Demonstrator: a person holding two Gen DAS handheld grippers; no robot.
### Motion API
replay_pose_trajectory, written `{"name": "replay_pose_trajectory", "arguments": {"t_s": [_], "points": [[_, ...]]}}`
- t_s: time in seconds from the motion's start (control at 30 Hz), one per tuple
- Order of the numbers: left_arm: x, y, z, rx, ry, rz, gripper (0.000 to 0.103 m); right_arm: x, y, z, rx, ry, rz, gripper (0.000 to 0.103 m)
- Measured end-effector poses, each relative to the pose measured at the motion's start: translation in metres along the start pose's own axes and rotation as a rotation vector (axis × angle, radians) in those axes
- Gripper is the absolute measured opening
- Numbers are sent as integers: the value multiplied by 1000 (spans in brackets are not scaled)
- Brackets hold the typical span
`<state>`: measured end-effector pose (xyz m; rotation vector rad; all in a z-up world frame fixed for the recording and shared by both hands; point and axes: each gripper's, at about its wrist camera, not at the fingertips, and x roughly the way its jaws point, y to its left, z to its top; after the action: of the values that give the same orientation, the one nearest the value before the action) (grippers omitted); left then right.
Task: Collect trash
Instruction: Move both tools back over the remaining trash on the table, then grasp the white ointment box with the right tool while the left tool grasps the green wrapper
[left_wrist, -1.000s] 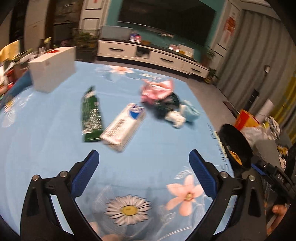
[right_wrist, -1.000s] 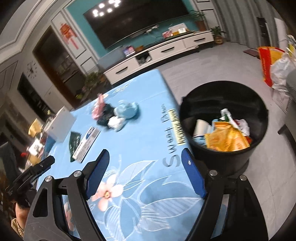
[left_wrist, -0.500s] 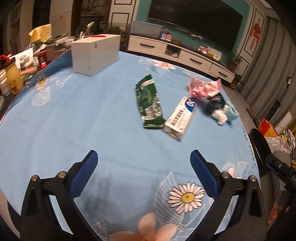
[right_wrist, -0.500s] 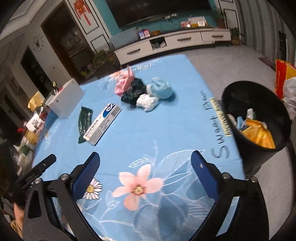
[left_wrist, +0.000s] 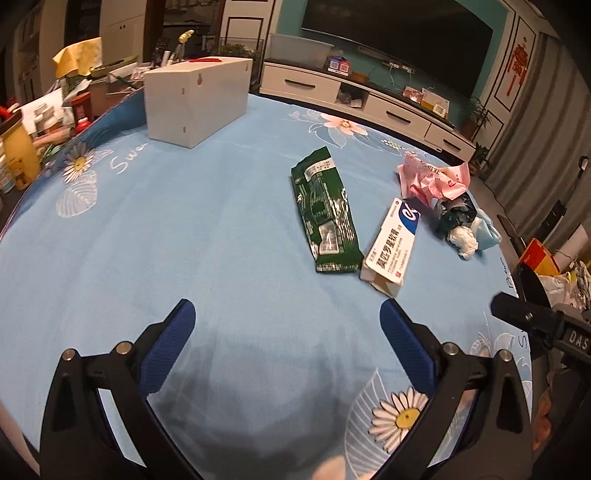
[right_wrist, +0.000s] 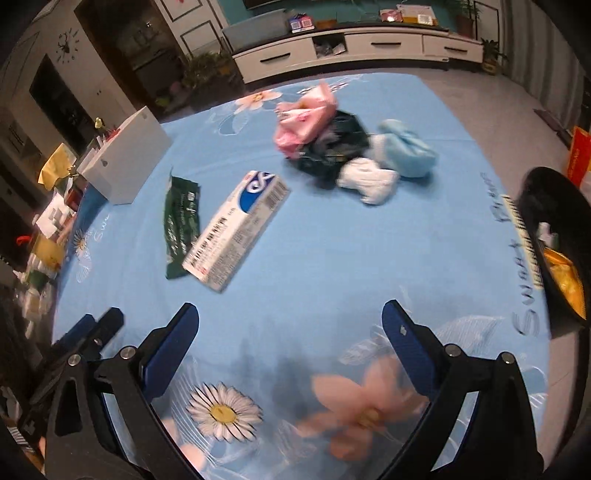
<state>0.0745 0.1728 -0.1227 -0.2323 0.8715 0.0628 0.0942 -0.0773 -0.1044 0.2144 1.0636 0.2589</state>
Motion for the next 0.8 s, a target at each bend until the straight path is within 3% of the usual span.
{"name": "replay_pose_trajectory", "arguments": {"t_s": [0.3,0.47,0.53,0.67,0.73,0.8], "points": [[44,-8,39,43,12,-81,100,30,13,34,6,2,5,98],[72,-22,59,56,22,-72,97,37,7,45,30,0,3,98],[81,-29,63,74,32,-61,84,40,5,48,38,-2,3,98],[101,-39,66,110,66,-50,68,48,6,56,40,2,2,98],[108,-40,65,123,82,-53,52,53,7,59,43,9,6,98],[110,-37,63,131,77,-64,49,58,8,60,44,14,7,98]]}}
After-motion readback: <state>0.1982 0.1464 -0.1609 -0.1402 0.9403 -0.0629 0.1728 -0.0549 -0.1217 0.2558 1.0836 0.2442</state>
